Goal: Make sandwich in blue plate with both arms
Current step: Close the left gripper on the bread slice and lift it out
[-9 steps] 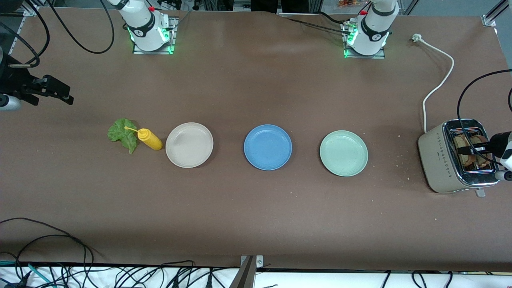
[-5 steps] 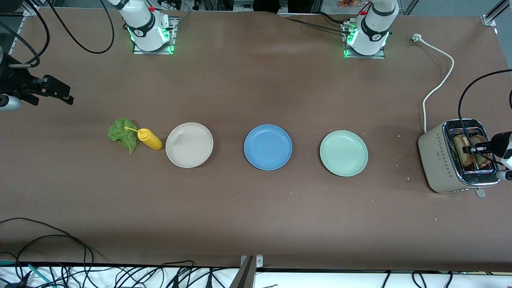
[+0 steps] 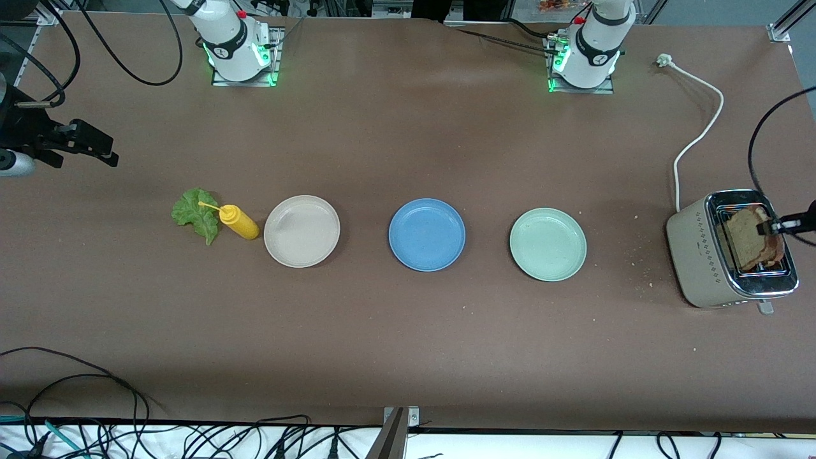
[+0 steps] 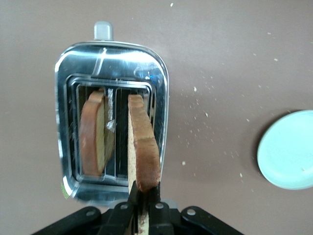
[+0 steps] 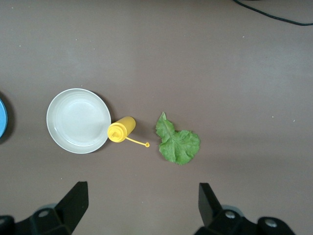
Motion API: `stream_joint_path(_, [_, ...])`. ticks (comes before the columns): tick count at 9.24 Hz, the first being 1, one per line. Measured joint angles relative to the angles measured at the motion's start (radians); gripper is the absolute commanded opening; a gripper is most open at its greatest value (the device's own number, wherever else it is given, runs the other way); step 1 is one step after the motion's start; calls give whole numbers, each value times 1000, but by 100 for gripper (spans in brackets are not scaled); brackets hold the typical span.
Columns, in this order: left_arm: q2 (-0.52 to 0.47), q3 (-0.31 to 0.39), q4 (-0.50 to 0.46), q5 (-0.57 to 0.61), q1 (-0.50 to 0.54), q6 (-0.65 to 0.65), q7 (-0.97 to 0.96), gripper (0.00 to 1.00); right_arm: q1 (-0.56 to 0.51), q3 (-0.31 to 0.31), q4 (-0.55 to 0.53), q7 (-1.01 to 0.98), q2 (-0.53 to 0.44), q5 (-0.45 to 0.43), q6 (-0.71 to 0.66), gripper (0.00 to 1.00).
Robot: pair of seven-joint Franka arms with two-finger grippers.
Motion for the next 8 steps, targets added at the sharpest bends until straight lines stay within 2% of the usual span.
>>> stream_joint_path(2, [-90, -21, 2, 0, -1, -55, 0, 0, 0, 1, 0, 0, 0, 0, 0, 100])
stream_joint_path(4, [-125, -46, 0, 0, -2, -64, -8, 0, 0, 2, 0, 0, 0, 0, 0, 100])
stream_joint_path(6, [-121, -131, -9, -1, -3, -64, -139, 0, 0, 2, 0, 0, 0, 0, -1, 100])
stream_joint_path(7, [-115, -187, -23, -34, -9, -64, -240, 0, 0, 2, 0, 0, 0, 0, -1, 100])
stream_joint_path(8, [-103, -215, -34, -117, -22, -64, -322, 0, 0, 2, 1, 0, 0, 0, -1, 100])
